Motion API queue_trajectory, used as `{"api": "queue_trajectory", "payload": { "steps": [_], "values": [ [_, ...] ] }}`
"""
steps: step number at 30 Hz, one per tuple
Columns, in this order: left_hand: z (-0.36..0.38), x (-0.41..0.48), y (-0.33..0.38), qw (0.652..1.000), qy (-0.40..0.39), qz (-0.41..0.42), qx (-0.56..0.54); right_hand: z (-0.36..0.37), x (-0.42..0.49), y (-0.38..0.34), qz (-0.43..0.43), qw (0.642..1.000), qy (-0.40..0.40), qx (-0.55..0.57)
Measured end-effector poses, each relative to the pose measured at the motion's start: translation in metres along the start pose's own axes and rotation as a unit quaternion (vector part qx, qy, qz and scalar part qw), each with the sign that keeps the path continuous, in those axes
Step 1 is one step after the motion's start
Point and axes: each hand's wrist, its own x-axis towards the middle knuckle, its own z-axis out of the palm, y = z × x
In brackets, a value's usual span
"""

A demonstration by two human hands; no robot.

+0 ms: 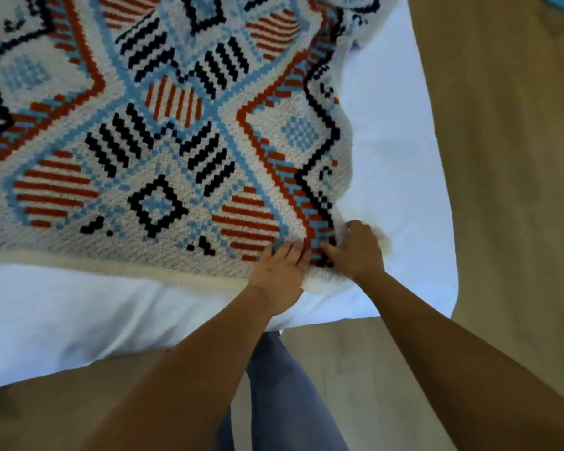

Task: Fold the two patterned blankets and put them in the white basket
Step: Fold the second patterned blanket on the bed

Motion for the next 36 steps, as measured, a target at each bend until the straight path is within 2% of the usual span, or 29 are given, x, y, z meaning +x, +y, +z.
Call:
{"api": "queue_trajectory", "payload": {
  "steps": [2, 4, 7, 10, 12, 14, 18, 20, 22, 24, 28, 31, 34, 36],
  "values": [
    [0.002, 0.004, 0.013, 1.000, -0.022, -0.009, -0.005, 0.004, 0.000, 0.002, 0.018, 0.999, -0.036, -0.005],
    [0.005, 0.006, 0.023, 0.999, -0.036, -0.022, -0.013, 0.003, -0.001, 0.005, -0.003, 0.997, -0.064, -0.038],
    [0.009, 0.008, 0.041, 0.999, -0.030, -0.018, -0.009, -0.007, -0.007, 0.024, -0.013, 0.997, -0.026, -0.065],
    [0.014, 0.014, 0.068, 0.999, -0.035, 0.019, -0.019, -0.018, -0.014, 0.055, 0.033, 0.984, -0.033, -0.172],
    [0.020, 0.016, 0.081, 0.998, -0.057, 0.026, -0.016, -0.021, -0.018, 0.073, 0.060, 0.977, -0.034, -0.203],
    [0.026, 0.015, 0.086, 0.997, -0.069, 0.015, -0.011, -0.017, -0.020, 0.084, 0.077, 0.982, -0.017, -0.172],
    [0.031, 0.007, 0.077, 0.996, -0.076, 0.048, 0.027, -0.002, -0.029, 0.088, 0.096, 0.995, -0.032, -0.002],
    [0.033, 0.004, 0.071, 0.993, -0.076, 0.069, 0.050, 0.005, -0.040, 0.092, 0.088, 0.992, -0.081, -0.042],
    [0.035, 0.000, 0.066, 0.992, -0.072, 0.076, 0.063, 0.011, -0.054, 0.097, 0.077, 0.976, -0.161, -0.128],
    [0.035, -0.003, 0.065, 0.992, -0.074, 0.077, 0.066, 0.014, -0.065, 0.104, 0.081, 0.958, -0.208, -0.183],
    [0.036, -0.006, 0.073, 0.992, -0.077, 0.074, 0.066, 0.013, -0.079, 0.108, 0.166, 0.950, -0.243, -0.103],
    [0.036, -0.007, 0.078, 0.992, -0.074, 0.079, 0.070, 0.009, -0.084, 0.109, 0.184, 0.957, -0.200, -0.104],
    [0.032, -0.008, 0.088, 0.992, -0.075, 0.073, 0.077, 0.005, -0.091, 0.110, 0.163, 0.975, -0.113, -0.100],
    [0.022, -0.004, 0.097, 0.993, -0.071, 0.058, 0.070, 0.000, -0.095, 0.108, 0.142, 0.981, -0.092, -0.090]
  ]
}}
